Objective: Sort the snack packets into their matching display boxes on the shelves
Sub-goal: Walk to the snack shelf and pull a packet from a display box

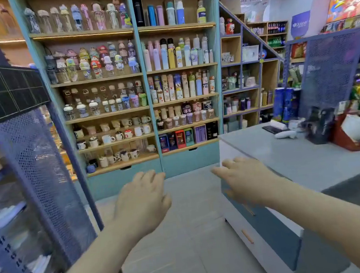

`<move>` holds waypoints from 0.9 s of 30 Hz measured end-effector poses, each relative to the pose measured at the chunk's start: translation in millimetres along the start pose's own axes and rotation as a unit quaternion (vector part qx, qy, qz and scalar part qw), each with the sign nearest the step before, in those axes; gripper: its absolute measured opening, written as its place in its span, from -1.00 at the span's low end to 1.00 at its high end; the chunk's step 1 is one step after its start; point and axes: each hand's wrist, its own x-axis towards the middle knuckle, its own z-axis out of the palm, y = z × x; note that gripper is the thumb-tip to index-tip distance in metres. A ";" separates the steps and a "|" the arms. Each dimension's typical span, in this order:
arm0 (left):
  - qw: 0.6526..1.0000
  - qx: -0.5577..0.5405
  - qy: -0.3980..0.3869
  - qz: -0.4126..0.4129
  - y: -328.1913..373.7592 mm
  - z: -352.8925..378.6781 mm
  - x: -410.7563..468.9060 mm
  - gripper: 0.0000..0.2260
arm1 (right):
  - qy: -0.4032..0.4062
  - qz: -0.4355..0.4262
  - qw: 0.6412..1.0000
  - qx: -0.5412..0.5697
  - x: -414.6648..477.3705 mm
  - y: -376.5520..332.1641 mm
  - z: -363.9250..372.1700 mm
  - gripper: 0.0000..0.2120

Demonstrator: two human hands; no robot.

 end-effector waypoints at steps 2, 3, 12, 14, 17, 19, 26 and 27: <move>0.999 0.024 -0.021 -0.016 -5.0 33.9 18.3 -0.63 | -0.016 -0.011 0.999 -0.041 19.6 6.3 27.5 -0.62; 0.998 0.041 -0.039 -0.023 -10.4 55.7 27.8 -0.65 | -0.022 -0.020 0.998 -0.054 30.1 12.8 45.5 -0.62; 0.988 0.085 -0.121 -0.051 -46.4 176.5 101.1 -0.76 | -0.066 0.000 0.998 -0.002 148.8 77.9 144.2 -0.68; 0.987 0.082 -0.123 -0.062 -61.9 195.4 122.1 -0.76 | -0.079 0.005 0.997 0.015 179.4 89.4 163.3 -0.66; 0.987 0.079 -0.122 -0.074 -87.6 225.7 160.7 -0.81 | -0.101 0.009 0.994 0.035 231.4 97.0 186.6 -0.63; 0.987 0.077 -0.126 -0.067 -107.5 248.8 193.0 -0.83 | -0.112 0.007 0.993 0.045 273.9 97.7 199.9 -0.63; 0.981 -0.036 -0.158 -0.107 -204.9 322.2 330.5 -0.69 | -0.133 0.038 0.984 0.108 441.1 86.8 230.6 -0.60; 0.981 -0.060 -0.148 -0.108 -218.2 330.8 350.8 -0.68 | -0.130 0.043 0.984 0.114 462.5 88.3 233.1 -0.61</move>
